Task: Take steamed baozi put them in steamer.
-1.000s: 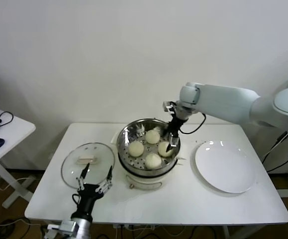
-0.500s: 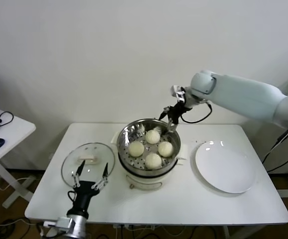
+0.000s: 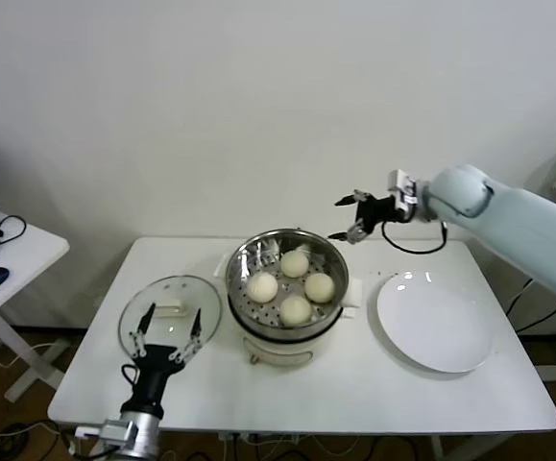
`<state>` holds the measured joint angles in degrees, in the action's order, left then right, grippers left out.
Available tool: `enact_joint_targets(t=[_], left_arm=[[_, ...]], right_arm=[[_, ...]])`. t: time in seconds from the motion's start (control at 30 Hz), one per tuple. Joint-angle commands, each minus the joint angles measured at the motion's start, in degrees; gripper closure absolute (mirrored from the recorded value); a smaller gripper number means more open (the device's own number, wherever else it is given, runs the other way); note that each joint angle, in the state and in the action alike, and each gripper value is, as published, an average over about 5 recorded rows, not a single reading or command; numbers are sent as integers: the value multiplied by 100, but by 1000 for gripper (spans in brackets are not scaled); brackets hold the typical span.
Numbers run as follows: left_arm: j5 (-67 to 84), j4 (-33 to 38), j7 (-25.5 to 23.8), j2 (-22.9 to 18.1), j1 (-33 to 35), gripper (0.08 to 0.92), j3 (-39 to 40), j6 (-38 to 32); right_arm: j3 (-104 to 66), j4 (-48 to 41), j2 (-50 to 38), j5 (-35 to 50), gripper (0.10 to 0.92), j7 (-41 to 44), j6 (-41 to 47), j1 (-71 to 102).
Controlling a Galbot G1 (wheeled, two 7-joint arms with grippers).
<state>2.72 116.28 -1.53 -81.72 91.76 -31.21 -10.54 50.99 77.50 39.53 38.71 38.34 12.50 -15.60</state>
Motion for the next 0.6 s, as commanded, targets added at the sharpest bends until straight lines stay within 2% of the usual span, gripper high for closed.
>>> enact_joint_targets(t=[0.03,0.13,0.4,0.6], left_arm=[[-30,25,-349,56,73,177,-155,164],[51,20,-519,90,93,177,-205,280],[212,15,-479,69,-21,177,-313,496],[326,-47,-408,80,-132,177,-427,587]], right_arm=[[-4209,1021,-1107,-711,203,-1463,-392,4122],[-5117,1164,-869,-829,203,-1676,-512,4971],[-7148,1837,33,-1141,203,-2257,-716,6997],[-8319,2394,967,-1387,203,-2393,-849,8187]])
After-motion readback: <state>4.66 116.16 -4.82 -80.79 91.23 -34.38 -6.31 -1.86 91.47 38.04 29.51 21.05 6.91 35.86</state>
